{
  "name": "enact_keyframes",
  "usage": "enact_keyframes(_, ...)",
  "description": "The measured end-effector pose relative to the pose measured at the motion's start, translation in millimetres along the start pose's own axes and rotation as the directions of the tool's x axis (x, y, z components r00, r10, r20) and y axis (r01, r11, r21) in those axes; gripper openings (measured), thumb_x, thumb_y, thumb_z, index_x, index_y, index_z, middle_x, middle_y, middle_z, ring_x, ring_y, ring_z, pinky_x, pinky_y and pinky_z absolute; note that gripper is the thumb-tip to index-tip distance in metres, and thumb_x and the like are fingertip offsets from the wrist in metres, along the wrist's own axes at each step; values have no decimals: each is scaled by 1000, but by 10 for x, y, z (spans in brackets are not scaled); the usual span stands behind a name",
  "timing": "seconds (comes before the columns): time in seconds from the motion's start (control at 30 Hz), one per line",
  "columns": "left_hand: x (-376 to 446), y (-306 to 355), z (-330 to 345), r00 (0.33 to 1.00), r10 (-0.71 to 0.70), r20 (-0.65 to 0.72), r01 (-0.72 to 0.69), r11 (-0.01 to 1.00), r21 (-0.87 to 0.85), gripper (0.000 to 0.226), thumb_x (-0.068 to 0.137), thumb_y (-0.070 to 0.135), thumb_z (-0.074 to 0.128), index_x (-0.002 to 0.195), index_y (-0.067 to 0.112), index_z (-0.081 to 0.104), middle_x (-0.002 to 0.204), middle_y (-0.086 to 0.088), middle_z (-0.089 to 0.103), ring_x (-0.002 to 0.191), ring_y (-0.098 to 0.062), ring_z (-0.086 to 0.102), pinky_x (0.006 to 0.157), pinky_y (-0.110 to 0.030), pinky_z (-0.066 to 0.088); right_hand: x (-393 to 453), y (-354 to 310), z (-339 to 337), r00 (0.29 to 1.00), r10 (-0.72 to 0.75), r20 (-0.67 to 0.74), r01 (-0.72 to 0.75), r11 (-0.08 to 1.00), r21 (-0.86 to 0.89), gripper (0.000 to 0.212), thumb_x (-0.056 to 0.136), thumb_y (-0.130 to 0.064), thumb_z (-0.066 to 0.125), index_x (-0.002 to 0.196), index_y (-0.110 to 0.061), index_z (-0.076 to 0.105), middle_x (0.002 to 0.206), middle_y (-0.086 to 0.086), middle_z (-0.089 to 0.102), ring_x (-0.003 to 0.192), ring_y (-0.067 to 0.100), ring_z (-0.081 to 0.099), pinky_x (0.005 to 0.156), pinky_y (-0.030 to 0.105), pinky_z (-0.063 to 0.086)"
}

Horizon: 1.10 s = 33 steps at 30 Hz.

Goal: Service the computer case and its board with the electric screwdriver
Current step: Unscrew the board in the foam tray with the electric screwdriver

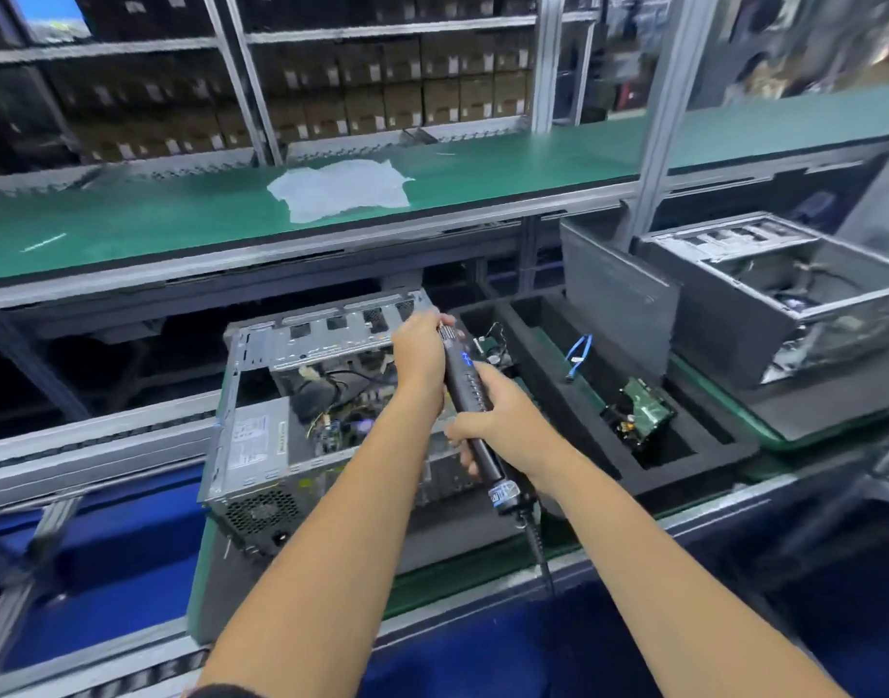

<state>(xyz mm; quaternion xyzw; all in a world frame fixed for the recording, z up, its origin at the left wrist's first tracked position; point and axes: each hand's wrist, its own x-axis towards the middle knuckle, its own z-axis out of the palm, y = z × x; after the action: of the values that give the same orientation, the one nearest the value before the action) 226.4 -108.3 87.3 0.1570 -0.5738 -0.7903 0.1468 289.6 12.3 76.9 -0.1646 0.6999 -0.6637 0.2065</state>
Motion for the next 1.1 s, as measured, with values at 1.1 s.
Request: enact_keyframes(1.1,1296,-3008,1521,938,-302,169,-169,27,985,14,80,4,48,89,7,60,92,-11,63,83,-32,62,70,-39,51,1398,1564,-2726,901,434,-29,-435,899,-49,57,77,-2,61,122,-34,46,87,13,59,53,25,58,56,39,54)
